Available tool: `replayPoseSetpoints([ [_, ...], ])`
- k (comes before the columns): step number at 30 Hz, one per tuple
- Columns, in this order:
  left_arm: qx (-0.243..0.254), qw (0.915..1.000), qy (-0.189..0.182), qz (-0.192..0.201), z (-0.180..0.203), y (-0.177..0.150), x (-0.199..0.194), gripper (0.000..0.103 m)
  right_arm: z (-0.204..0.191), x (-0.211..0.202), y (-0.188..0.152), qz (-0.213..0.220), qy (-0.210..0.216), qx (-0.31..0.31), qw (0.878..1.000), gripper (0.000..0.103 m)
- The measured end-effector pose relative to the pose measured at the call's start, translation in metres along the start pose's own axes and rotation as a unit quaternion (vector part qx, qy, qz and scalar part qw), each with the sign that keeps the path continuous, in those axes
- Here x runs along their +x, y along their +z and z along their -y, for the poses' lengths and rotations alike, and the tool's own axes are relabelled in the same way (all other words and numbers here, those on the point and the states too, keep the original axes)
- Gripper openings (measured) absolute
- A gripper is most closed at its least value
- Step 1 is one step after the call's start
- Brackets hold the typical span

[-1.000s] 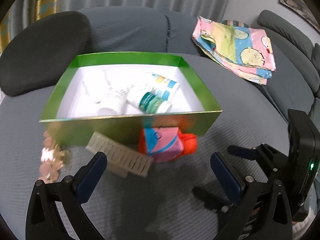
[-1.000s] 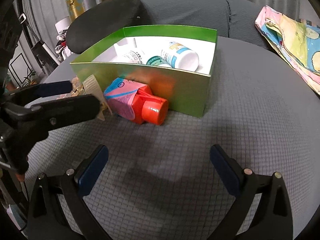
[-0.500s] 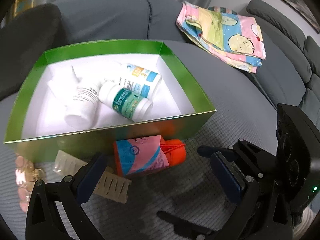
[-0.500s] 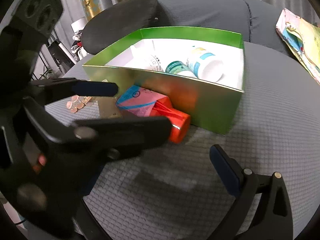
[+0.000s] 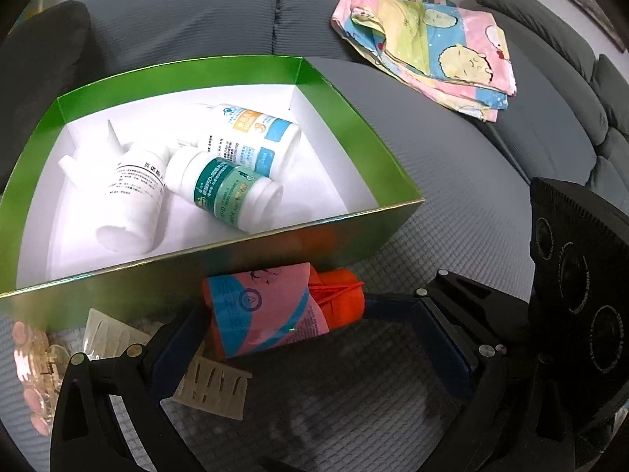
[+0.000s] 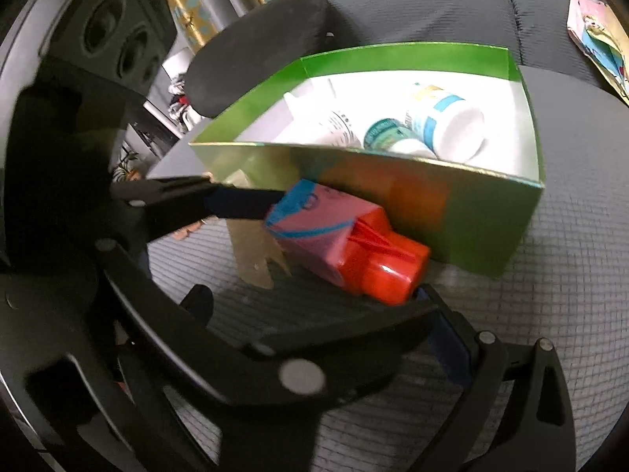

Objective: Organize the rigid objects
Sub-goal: 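Grasp the pink bottle with red cap using the right gripper, then lift the pink bottle into the green box and release it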

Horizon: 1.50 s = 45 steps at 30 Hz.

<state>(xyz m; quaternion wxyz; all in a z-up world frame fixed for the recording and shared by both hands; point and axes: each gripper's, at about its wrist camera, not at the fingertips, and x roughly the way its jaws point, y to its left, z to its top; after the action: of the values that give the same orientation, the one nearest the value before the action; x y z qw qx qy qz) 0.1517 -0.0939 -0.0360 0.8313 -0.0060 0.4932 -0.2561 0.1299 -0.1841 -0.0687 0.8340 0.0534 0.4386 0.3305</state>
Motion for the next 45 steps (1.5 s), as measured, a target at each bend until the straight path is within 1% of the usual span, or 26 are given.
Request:
replayPoseSetpoints([
  [5,0.008,1.0000,0.006,0.002,0.002,-0.001,0.001,0.101,-0.001,0.003,-0.002,-0.003,0.009,0.004,1.000,0.101],
  [11,0.012,0.9999,0.005,0.007,0.003,-0.002,-0.002,0.101,-0.004,0.003,-0.001,0.001,0.003,0.006,1.000,0.100],
  [16,0.013,0.9997,0.001,0.019,0.007,-0.002,-0.011,0.101,-0.003,-0.007,0.001,0.019,0.002,0.017,1.000,0.100],
  [17,0.014,0.9997,0.001,0.022,0.009,-0.002,-0.013,0.101,-0.006,-0.013,0.003,0.028,-0.002,0.014,1.000,0.100],
  [25,0.027,0.9982,0.007,0.053,0.020,0.004,-0.042,0.101,-0.021,-0.031,0.007,0.048,-0.012,-0.006,0.999,0.100],
  [31,0.034,0.9959,0.016,0.083,0.022,0.018,-0.068,0.101,-0.033,-0.048,0.023,0.073,-0.015,-0.023,0.997,0.100],
  [36,0.038,0.9936,0.029,0.102,0.016,0.036,-0.082,0.101,-0.040,-0.052,0.046,0.088,-0.016,-0.039,0.995,0.100],
  [41,0.027,0.9931,0.034,0.109,0.001,0.053,-0.080,0.101,-0.042,-0.044,0.073,0.096,-0.017,-0.057,0.994,0.100],
  [45,0.019,0.9937,0.034,0.105,-0.016,0.069,-0.067,0.101,-0.034,-0.032,0.089,0.091,-0.016,-0.062,0.994,0.100],
])
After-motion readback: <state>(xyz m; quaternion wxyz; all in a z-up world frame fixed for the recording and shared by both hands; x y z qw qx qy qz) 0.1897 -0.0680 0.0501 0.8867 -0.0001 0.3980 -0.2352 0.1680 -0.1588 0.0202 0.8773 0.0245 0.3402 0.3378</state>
